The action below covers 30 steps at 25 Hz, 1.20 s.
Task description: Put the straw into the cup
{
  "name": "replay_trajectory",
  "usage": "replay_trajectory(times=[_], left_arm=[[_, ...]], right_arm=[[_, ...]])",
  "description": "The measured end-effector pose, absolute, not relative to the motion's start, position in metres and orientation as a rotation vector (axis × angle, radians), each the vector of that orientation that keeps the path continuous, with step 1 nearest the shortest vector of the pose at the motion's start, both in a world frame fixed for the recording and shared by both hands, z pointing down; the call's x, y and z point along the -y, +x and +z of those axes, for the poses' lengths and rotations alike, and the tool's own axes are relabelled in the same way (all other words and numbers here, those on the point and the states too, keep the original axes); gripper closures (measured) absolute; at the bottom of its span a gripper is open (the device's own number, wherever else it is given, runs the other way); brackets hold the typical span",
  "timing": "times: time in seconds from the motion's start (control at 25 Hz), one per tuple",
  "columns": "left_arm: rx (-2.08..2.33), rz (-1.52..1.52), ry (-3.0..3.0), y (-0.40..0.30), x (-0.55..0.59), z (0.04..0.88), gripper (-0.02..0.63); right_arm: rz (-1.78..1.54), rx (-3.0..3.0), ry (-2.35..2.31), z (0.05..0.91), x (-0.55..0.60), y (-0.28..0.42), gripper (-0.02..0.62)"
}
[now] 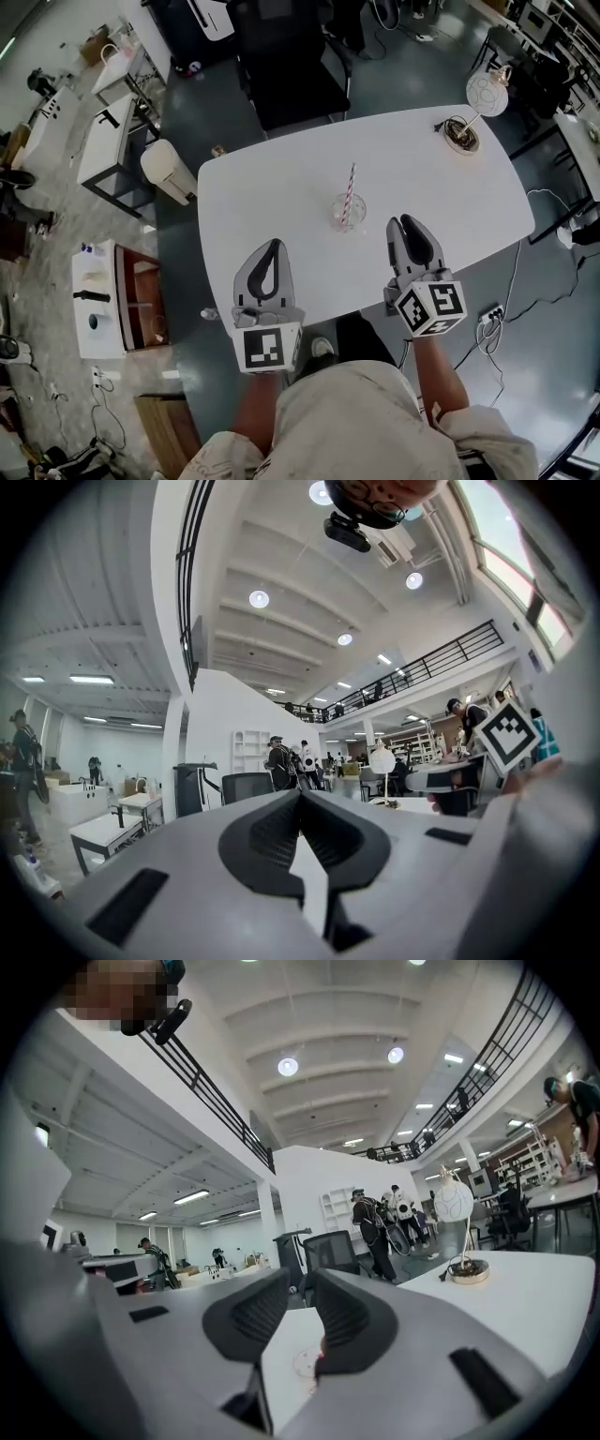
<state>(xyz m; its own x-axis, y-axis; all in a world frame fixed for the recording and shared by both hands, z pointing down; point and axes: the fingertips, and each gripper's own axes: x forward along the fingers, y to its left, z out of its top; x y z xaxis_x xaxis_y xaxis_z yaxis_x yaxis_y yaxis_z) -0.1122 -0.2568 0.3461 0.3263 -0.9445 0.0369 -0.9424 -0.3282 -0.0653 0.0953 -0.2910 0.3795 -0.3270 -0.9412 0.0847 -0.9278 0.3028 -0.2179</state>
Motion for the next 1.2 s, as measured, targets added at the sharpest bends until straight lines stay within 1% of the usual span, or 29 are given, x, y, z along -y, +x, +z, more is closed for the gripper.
replay_trajectory(times=[0.36, 0.56, 0.72, 1.0, 1.2], left_arm=[[-1.785, 0.014, -2.429, -0.127, 0.240, 0.290, 0.603], [-1.771, 0.060, -2.369, -0.134, 0.234, 0.259, 0.603], [-1.731, 0.083, -2.356, -0.131, 0.230, 0.246, 0.603], [-1.700, 0.084, -2.356, -0.128, 0.231, 0.243, 0.603], [-1.693, 0.082, -2.365, -0.126, 0.232, 0.244, 0.603]], right_arm=[[0.067, -2.460, -1.812, 0.290, 0.260, 0.094, 0.508], [0.207, -2.398, -1.804, 0.247, 0.244, 0.096, 0.508], [0.269, -2.370, -1.824, 0.234, 0.238, 0.100, 0.509], [0.279, -2.350, -1.837, 0.232, 0.236, 0.103, 0.514], [0.287, -2.344, -1.853, 0.232, 0.235, 0.103, 0.532]])
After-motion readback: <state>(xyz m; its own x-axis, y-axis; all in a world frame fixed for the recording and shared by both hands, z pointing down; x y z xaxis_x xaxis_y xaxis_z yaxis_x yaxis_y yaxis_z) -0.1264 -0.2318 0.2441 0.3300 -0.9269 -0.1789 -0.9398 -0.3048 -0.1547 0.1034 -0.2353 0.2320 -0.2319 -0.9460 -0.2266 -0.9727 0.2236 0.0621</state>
